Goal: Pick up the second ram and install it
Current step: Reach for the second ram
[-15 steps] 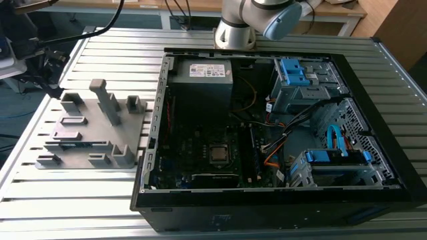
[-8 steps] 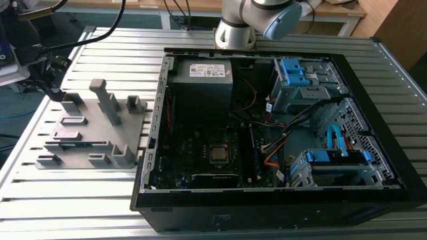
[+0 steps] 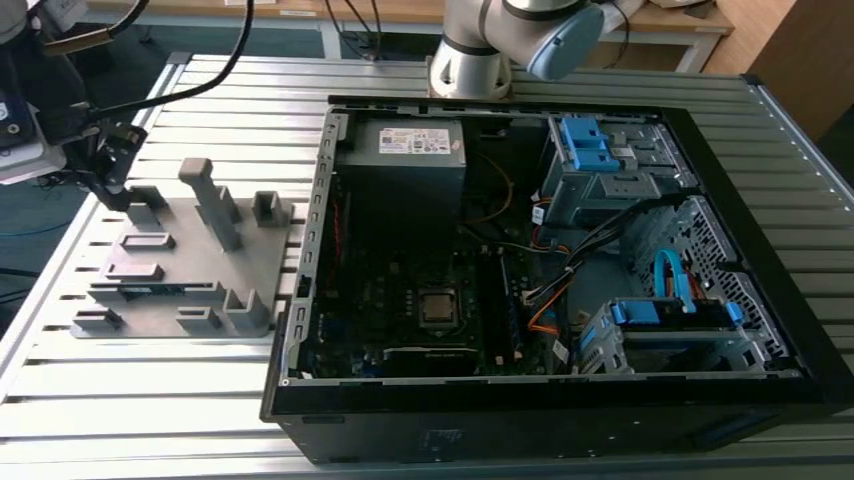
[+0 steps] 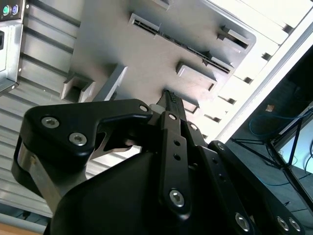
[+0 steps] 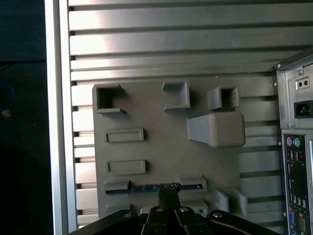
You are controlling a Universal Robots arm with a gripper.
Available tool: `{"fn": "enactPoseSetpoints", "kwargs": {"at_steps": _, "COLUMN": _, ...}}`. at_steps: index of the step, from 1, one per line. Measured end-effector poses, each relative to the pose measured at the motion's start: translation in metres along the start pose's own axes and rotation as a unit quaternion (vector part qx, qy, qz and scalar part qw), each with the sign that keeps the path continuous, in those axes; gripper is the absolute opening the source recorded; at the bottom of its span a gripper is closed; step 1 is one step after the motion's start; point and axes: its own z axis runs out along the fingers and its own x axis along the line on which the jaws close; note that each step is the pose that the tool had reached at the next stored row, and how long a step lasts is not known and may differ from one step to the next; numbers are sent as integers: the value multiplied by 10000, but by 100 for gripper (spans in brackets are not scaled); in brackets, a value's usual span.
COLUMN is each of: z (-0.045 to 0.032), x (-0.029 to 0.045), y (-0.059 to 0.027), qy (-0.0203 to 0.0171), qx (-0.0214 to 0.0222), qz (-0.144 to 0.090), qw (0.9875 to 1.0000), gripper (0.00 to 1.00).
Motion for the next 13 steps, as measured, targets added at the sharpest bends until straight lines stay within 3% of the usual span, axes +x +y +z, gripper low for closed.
{"fn": "enactPoseSetpoints", "kwargs": {"at_steps": 13, "z": 154, "x": 2, "y": -40, "qy": 1, "qx": 0, "qz": 0, "qw": 10000, "gripper": 10}}
